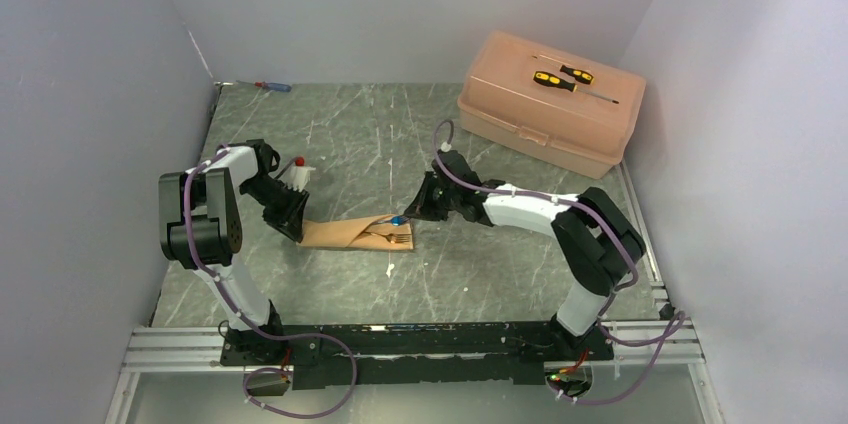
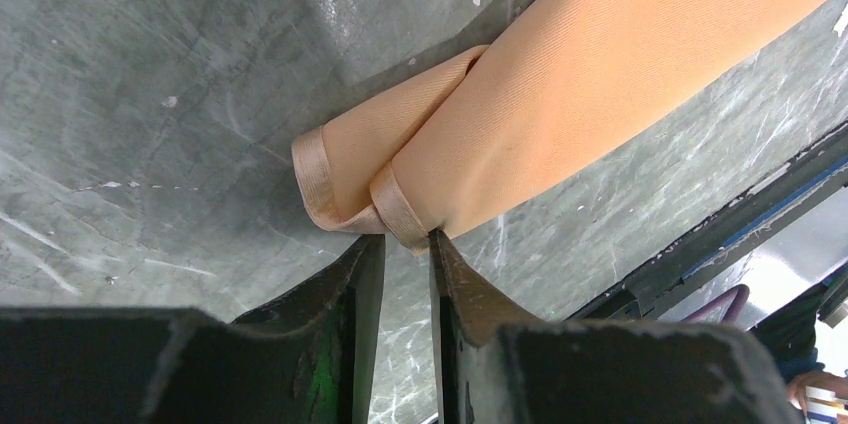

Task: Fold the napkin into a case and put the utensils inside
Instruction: Insert the fork into the folded napkin.

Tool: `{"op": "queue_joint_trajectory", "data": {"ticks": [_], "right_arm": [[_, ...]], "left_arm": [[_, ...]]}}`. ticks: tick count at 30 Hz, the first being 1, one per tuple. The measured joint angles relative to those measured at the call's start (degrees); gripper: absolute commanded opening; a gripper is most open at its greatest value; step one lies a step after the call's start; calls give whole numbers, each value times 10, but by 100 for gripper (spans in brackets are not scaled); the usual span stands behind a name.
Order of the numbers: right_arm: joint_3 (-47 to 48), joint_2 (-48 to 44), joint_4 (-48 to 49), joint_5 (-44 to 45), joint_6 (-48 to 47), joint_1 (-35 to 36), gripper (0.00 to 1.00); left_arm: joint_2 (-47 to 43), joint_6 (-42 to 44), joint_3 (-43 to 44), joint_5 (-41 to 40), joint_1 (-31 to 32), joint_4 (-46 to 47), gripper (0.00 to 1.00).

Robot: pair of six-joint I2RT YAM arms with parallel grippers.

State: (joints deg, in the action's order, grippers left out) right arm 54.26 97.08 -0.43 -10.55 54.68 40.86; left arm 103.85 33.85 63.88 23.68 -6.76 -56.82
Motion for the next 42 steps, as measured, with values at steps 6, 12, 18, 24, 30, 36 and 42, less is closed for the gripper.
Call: {"op": "queue_joint_trajectory", "data": {"ticks": [6,12,18,24,30,36,42], "right_arm": [[12,20,10,0,0,10,0],[12,27,21,-3,0,13,0],[17,48,33,-10,0,16,0],[27,68,40,-15,-3,24,0],[27,72,40,-12,-19,25,0],[27,73,40,0,-38,28,0],[25,77,40,15,-53,34,15]], "left_arm": [[0,0,0,-1,0,0,29],[0,1,0,-2,0,-1,29],[0,5,0,-2,0,-3,29],[0,11,0,-6,0,-8,29],[0,13,0,-7,0,-9,29],[0,15,0,-7,0,-9,30],[0,15,13,-7,0,-20,32]]}}
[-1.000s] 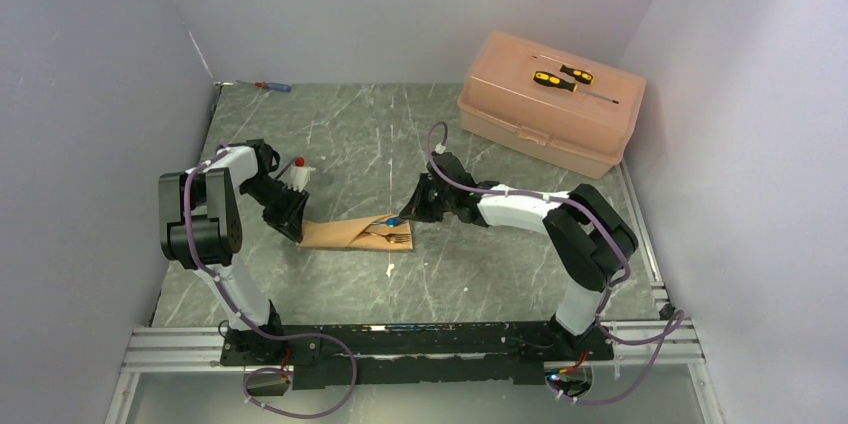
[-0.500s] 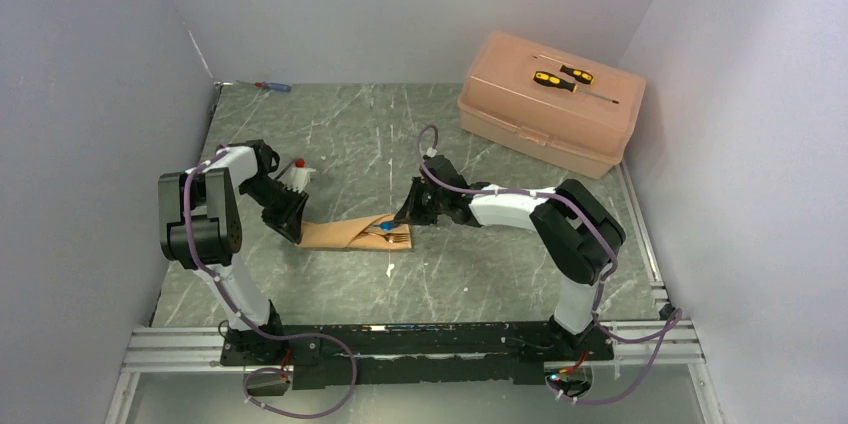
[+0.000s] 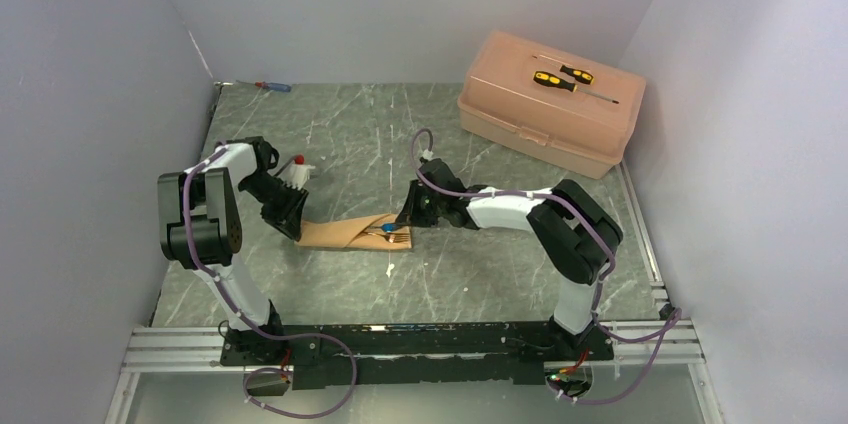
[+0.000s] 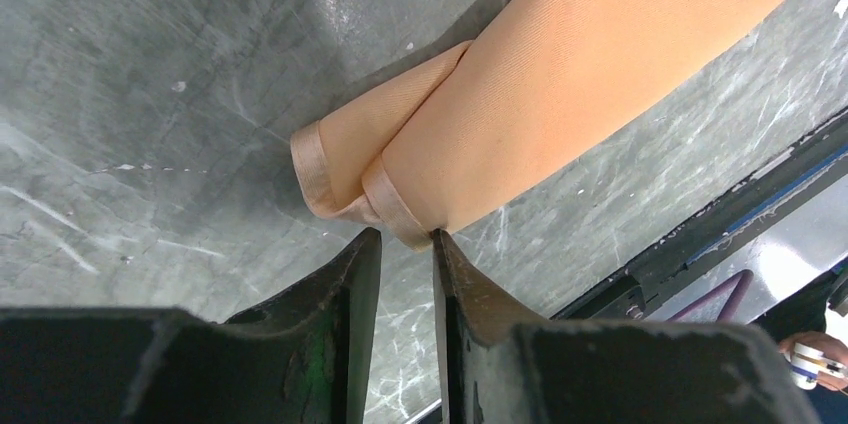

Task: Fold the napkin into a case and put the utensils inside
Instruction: Insert the fork into the folded napkin, then reset both arms

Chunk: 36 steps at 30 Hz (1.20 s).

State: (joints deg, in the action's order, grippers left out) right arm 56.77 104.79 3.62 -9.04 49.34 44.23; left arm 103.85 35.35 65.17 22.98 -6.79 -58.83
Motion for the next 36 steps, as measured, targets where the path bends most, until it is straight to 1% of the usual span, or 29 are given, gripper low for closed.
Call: {"op": "queue_joint_trajectory", "data": {"ticks": [2,9,12,14,15,16,17,23,24,26,28,31,34,36], "right_arm": [[-3,0,-1,6,-7,3,23],[-8,-3,-9,22,-32,12,37],[-8,-12,-20,28,-40,13,45],[-7,-23,-38,33,-48,12,52],[-5,-29,-50,36,-53,12,56],[-2,-37,-65,42,-60,12,60],[3,-43,-77,45,-65,10,62],[45,-78,-131,55,-92,-3,79],[48,-85,-138,57,-96,-5,83],[50,-104,-153,61,-106,-12,98],[50,-128,-173,66,-121,-24,100],[46,-180,-190,110,-155,-51,100],[16,-261,-178,206,-194,-83,100],[-37,-317,-133,293,-228,-104,100]], "left_arm": [[0,0,8,1,0,-8,34],[-9,0,28,6,0,-36,49],[-20,1,33,7,0,-51,55],[-31,1,40,8,0,-61,58],[-36,1,44,8,0,-66,62],[-42,1,49,8,0,-71,88],[-47,1,56,8,-1,-76,94],[-78,5,82,12,-11,-105,95],[-82,5,85,12,-14,-109,95],[-88,5,96,12,-23,-123,95],[-89,6,117,12,-34,-132,95],[-89,1,166,17,-62,-131,95],[-85,-15,216,42,-107,-112,95],[-78,-33,229,73,-138,-82,95]]}}
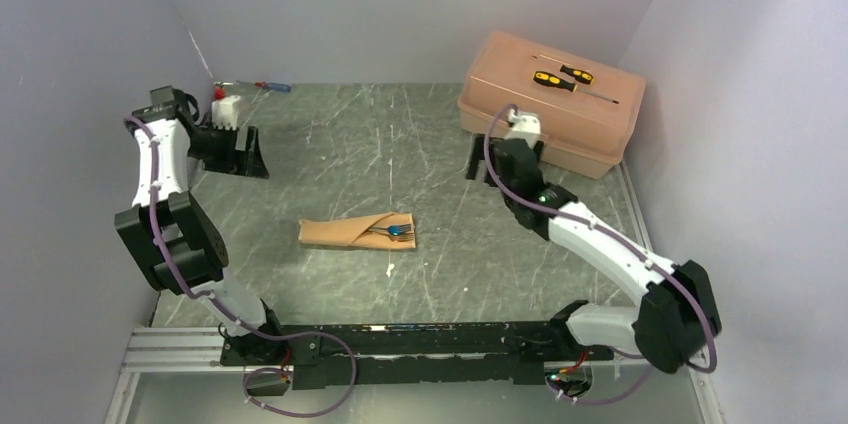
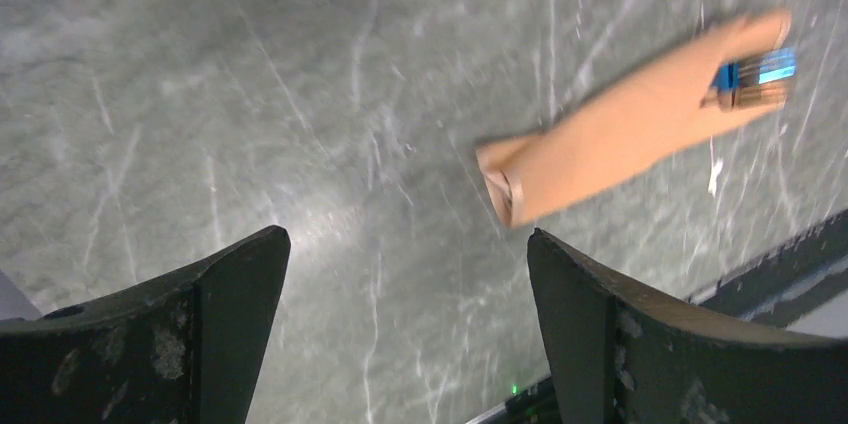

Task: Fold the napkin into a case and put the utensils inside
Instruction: Reset both arms

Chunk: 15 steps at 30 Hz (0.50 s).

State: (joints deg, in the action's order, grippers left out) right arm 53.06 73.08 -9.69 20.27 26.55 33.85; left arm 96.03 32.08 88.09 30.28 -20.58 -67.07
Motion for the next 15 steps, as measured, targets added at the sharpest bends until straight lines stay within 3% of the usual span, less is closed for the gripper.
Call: {"op": "queue_joint_trajectory", "data": {"ticks": [4,7,11,15], "right_arm": [[-134,-41,108,149,-75,-43,100],[-207,-22,143,218,-100,-82,100],[-283,-51,209,246,-111,-146,100],[-343,-76,336,253,-140,-200,100]], "left_arm": [[14,-46,-51,61,-47,112,95],[14,-91,-163,90,-60,245,95],[14,-149,-299,117,-58,388,95],[14,-190,-352,152,-56,514,95]]}}
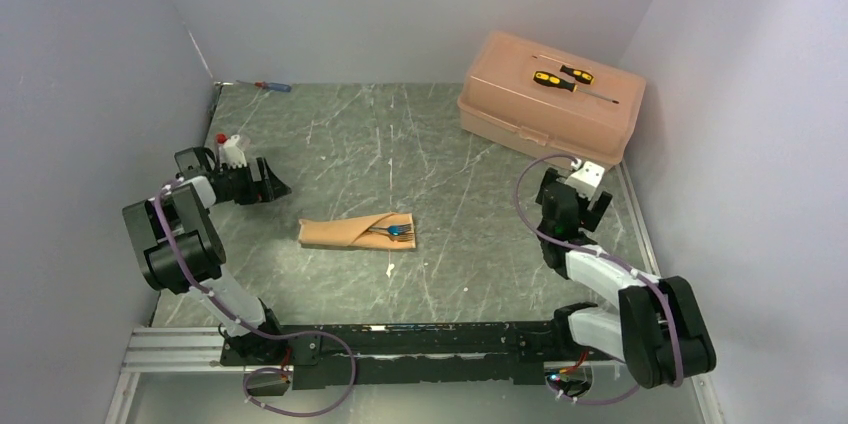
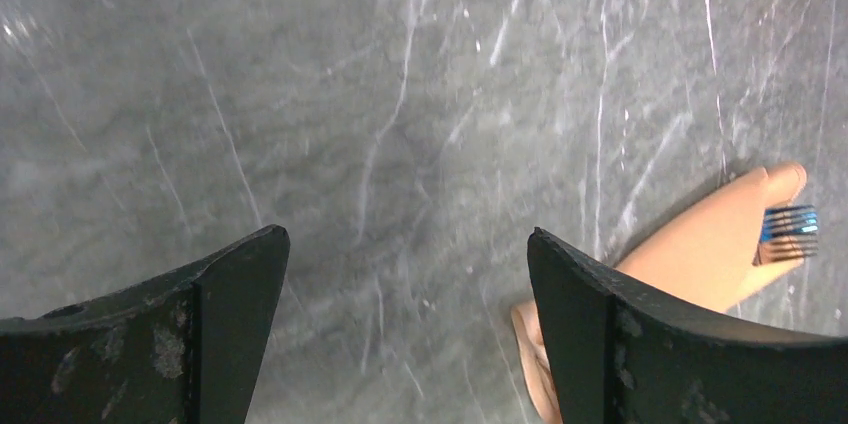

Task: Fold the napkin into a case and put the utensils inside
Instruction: Reset both arms

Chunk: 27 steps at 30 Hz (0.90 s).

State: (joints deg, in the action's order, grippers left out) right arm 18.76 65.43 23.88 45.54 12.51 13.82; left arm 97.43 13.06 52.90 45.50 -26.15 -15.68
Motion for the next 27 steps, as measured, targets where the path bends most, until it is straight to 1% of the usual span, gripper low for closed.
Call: {"op": "queue_joint_trajectory", "data": {"ticks": [5,8,11,13,19,21,25,27], "right_arm": [[-37,37,127,-12,-26,-36,100],[-45,83,199,-26,-41,-49,100],[-45,130,262,-46,-50,-61,100],[-45,151,282,-57,-55,-66,100],[-43,167,318,-115,-73,-75,100],[-43,167,330,-129,-79,-75,100],[-57,168,372,-156,-91,-75,100],[-82,182,429,-167,-102,-73,100]], "left_arm": [[0,-48,-72,14,0,183,95],[0,-70,-109,15,2,264,95],[0,-79,-115,4,10,306,95],[-3,-78,-122,-10,21,335,95],[-79,-79,-227,-53,59,424,95],[-97,-83,-257,-63,74,470,95],[-87,-82,-278,-94,111,547,95],[-73,-83,-280,-111,127,578,95]]}}
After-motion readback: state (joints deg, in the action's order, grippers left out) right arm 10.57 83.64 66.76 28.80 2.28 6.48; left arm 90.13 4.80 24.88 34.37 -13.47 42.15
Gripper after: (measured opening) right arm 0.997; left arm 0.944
